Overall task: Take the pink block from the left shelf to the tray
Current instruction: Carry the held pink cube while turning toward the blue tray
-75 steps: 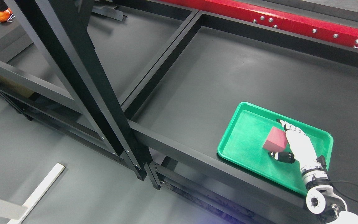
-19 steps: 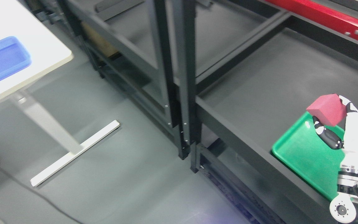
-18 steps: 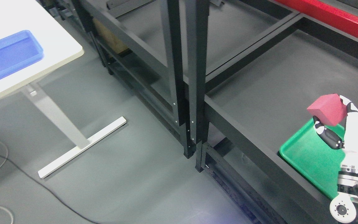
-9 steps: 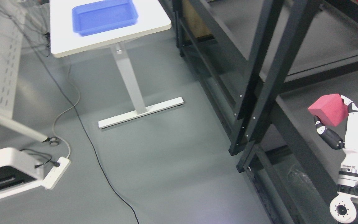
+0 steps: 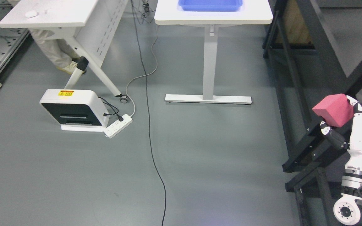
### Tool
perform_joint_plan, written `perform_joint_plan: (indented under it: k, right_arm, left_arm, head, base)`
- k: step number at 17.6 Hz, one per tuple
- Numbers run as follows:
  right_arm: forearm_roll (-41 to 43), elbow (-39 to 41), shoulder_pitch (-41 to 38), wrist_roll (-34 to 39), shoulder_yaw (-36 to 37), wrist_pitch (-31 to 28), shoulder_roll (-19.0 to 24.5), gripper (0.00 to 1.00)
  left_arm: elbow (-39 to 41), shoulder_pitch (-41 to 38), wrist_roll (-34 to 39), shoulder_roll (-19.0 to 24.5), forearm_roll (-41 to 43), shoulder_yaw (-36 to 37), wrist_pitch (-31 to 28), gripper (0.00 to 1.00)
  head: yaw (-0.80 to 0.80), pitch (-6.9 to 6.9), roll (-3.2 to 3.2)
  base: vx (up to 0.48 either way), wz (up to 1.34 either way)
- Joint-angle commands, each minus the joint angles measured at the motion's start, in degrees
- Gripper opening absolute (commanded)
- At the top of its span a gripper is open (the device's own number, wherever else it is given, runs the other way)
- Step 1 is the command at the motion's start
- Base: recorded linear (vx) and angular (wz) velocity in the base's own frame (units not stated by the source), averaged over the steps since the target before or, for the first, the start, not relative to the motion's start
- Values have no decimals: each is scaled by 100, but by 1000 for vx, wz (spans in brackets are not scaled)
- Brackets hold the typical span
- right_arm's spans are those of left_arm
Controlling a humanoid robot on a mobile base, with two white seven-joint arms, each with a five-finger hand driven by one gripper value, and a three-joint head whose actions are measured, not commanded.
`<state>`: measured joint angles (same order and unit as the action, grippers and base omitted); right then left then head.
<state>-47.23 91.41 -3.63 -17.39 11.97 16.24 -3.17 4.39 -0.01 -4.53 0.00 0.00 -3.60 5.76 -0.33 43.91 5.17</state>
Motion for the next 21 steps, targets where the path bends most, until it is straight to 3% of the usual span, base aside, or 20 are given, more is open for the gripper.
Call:
perform_joint_plan:
  k: [1, 21]
  right_arm:
    - [-6, -1, 12, -1, 7, 19, 0, 2]
    - [3, -1, -59, 7, -90, -25, 27, 2]
  left_arm:
    - [0, -52, -4, 100, 9, 0, 4, 100]
    - [0, -52, -4, 100, 9, 0, 4, 100]
  head:
    - [0, 0, 0]
    - [0, 0, 0]
  base:
    - [-76, 470]
    - [16, 205]
